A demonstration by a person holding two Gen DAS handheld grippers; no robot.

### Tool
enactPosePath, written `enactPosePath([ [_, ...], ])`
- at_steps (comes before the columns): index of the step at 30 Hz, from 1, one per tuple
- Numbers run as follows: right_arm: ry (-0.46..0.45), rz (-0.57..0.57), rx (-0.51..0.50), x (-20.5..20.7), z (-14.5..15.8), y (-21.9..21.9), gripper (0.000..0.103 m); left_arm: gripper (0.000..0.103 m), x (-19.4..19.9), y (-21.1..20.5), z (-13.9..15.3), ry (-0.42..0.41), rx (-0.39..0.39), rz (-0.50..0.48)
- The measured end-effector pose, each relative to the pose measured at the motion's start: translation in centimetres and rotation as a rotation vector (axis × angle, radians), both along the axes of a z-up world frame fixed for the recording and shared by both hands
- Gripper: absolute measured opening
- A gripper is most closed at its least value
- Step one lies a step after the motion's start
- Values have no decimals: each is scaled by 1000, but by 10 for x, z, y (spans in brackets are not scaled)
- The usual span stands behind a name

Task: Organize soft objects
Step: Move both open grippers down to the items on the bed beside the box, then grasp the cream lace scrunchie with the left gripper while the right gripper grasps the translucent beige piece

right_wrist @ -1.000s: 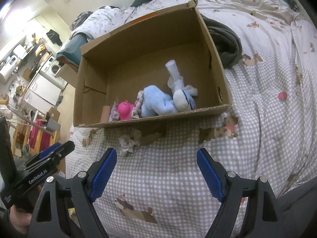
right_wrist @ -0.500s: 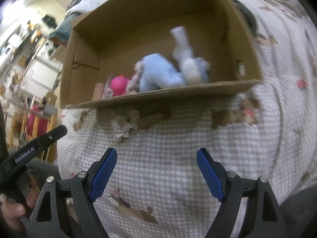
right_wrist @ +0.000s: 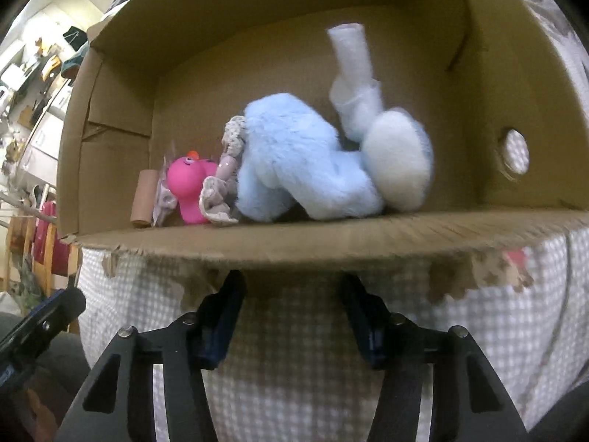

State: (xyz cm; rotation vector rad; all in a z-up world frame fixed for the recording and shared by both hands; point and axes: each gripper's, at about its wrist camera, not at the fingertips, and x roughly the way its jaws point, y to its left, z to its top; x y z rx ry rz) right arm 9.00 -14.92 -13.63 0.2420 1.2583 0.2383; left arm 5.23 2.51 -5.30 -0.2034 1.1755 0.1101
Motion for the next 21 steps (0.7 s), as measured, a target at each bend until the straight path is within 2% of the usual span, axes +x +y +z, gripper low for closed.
enactPosePath([
  [1, -4, 9, 3, 1, -1, 3, 34, 60, 0, 0, 0, 1, 2, -1],
  [2, -9, 10, 3, 1, -1, 4, 32, 60, 0, 0, -1, 3, 3, -2],
  [4, -14, 27, 51, 1, 0, 5, 9, 60, 1, 0, -2, 7, 2, 1],
  [14, -28, 19, 95, -29, 32, 1, 8, 60, 2, -2, -10, 32, -4, -11],
  [18, -39, 7, 110, -48, 52, -10, 8, 60, 4, -17, -21, 74, 3, -75],
  [21, -35, -17, 118, -59, 56, -23, 8, 60, 5, -33, -32, 112, 14, -130],
])
